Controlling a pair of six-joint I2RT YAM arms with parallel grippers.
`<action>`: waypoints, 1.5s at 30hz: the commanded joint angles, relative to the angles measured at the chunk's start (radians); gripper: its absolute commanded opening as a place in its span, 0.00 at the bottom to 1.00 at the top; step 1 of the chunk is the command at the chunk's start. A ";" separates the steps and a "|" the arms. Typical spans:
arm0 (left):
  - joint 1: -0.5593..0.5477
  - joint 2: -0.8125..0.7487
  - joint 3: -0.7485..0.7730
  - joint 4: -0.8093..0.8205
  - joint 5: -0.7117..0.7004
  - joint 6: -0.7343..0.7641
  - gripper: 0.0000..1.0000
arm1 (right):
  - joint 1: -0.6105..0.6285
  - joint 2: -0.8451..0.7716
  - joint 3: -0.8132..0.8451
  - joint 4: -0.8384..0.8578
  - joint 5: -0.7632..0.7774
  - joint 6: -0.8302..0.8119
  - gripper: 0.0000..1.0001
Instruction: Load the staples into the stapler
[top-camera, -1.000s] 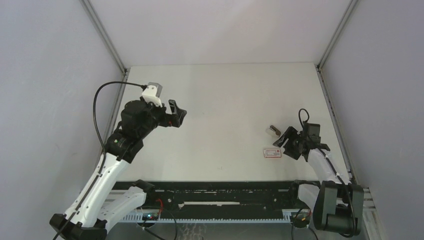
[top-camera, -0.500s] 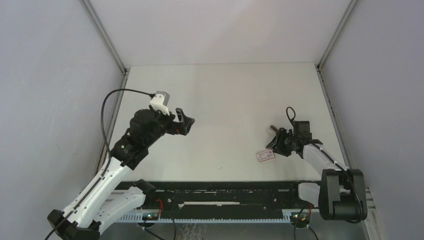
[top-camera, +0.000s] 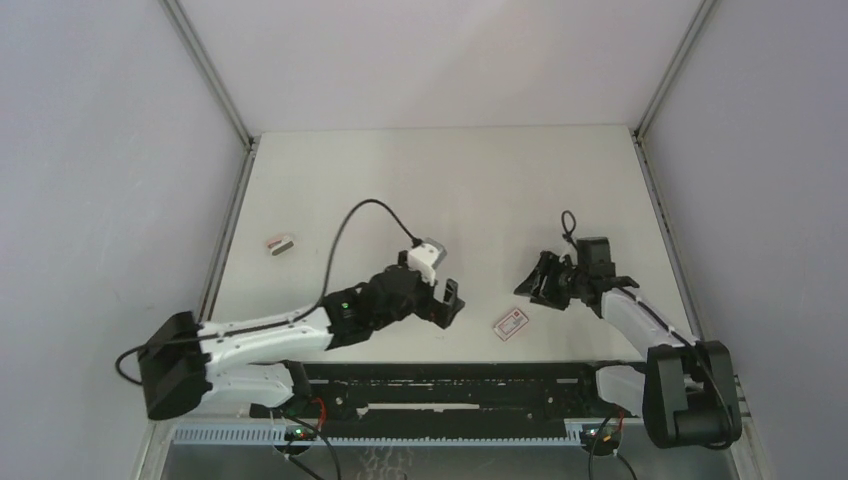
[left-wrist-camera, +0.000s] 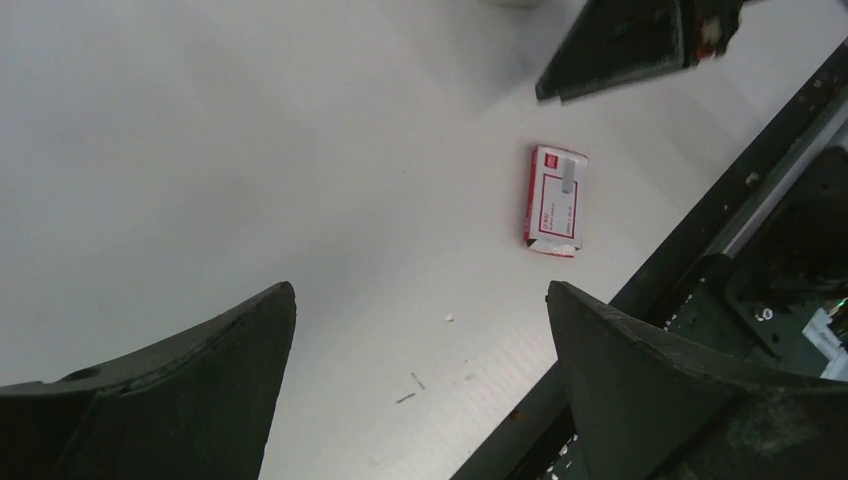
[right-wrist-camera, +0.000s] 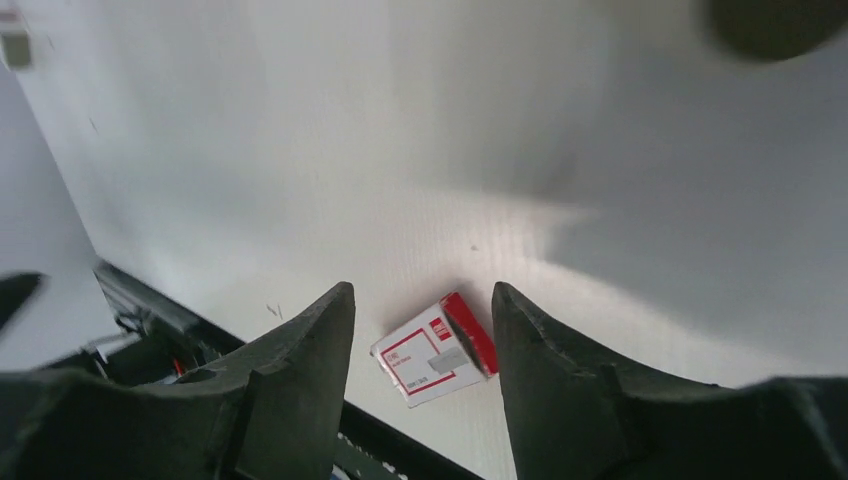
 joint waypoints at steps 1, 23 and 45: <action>-0.111 0.187 0.135 0.145 -0.112 0.076 0.99 | -0.146 -0.099 0.020 -0.019 -0.046 -0.040 0.55; -0.268 0.788 0.602 -0.064 -0.127 0.100 0.78 | -0.285 -0.334 -0.027 -0.078 0.023 -0.031 0.72; -0.270 0.858 0.649 -0.092 -0.089 0.098 0.66 | -0.290 -0.341 -0.046 -0.065 0.029 -0.021 0.71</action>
